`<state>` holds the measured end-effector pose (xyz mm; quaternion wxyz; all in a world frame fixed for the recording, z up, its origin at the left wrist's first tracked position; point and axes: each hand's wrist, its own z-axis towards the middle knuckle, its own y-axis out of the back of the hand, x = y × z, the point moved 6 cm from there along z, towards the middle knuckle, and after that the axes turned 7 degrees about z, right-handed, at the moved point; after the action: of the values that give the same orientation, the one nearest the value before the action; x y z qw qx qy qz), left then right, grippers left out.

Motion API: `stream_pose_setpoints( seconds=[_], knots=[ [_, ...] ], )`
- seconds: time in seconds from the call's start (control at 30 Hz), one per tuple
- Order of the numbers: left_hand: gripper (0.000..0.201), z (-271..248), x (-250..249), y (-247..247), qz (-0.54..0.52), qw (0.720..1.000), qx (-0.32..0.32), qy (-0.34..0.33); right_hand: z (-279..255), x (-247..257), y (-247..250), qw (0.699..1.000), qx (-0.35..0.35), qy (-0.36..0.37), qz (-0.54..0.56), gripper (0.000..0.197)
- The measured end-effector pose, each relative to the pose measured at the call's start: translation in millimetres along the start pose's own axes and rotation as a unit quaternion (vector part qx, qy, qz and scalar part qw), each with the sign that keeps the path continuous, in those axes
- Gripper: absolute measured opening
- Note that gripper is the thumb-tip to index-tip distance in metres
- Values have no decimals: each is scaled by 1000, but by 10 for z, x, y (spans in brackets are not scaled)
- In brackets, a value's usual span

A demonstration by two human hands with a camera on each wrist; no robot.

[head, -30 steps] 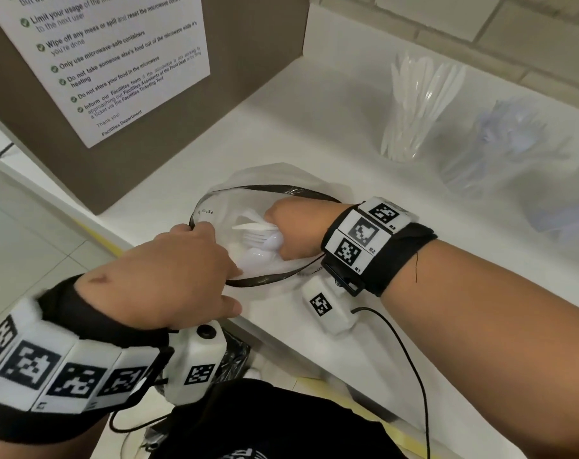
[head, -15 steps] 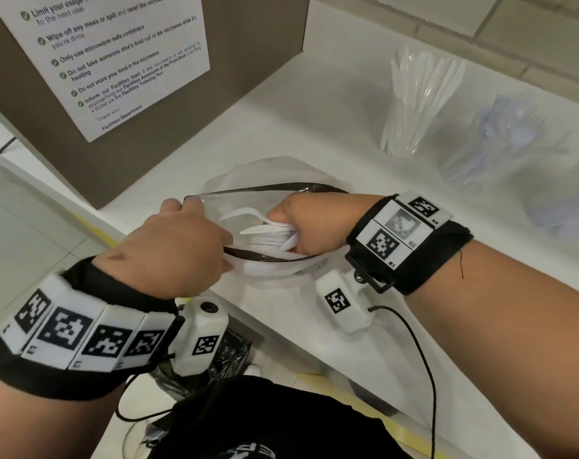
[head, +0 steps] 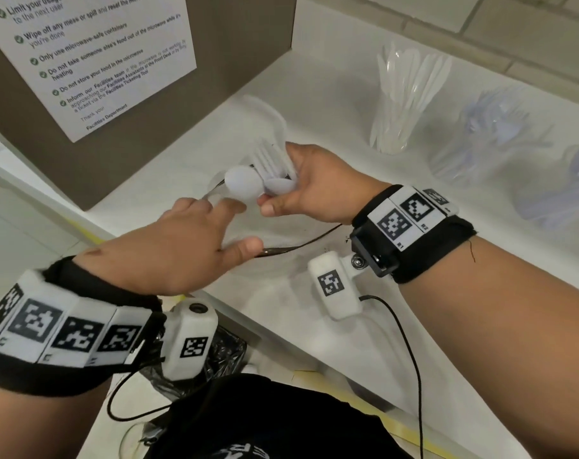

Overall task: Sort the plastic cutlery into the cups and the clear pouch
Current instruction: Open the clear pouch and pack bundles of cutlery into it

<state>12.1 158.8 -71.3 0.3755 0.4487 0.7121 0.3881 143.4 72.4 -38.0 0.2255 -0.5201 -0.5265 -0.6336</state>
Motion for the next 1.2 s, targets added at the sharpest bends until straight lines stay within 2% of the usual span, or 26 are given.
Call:
stream_pose_setpoints(
  seconds=[0.07,0.13,0.23,0.4,0.57,0.67,0.83,0.9,0.97,1.0,1.07,1.1,1.13,1.2],
  knots=[
    [93,59,51,52,8,999,-47,13,-31,47,29,994,-7,17,104,38],
    [98,109,72,67,34,996,-75,27,-47,136,103,981,-31,55,182,39],
    [96,191,127,85,53,991,-105,71,-81,303,281,946,-79,123,288,38],
    [83,309,303,271,41,971,-151,181,-254,479,622,904,-158,202,341,33],
    [72,467,493,390,-28,952,-154,265,-373,362,734,896,-224,183,336,37],
    [74,509,434,461,-37,952,-145,267,-423,239,750,890,-255,155,345,38],
    [81,387,248,549,12,961,-112,254,-499,52,758,877,-280,107,376,37],
    [83,279,159,629,23,961,-121,249,-548,-11,784,872,-286,90,387,34],
    [77,140,-14,799,26,957,-184,223,-612,-62,823,872,-290,71,389,29],
    [71,70,-174,893,16,956,-228,182,-649,-84,843,870,-292,60,392,26],
    [60,28,-600,1006,-74,956,-282,38,-707,-137,873,859,-292,37,418,20],
    [61,63,-830,982,-160,953,-255,-34,-734,-152,886,851,-291,29,436,15],
    [67,136,-1042,890,-257,943,-194,-88,-763,-159,903,841,-293,28,453,11],
    [72,317,-1371,633,-375,916,-68,-124,-845,-151,976,821,-311,42,477,7]
  ],
)
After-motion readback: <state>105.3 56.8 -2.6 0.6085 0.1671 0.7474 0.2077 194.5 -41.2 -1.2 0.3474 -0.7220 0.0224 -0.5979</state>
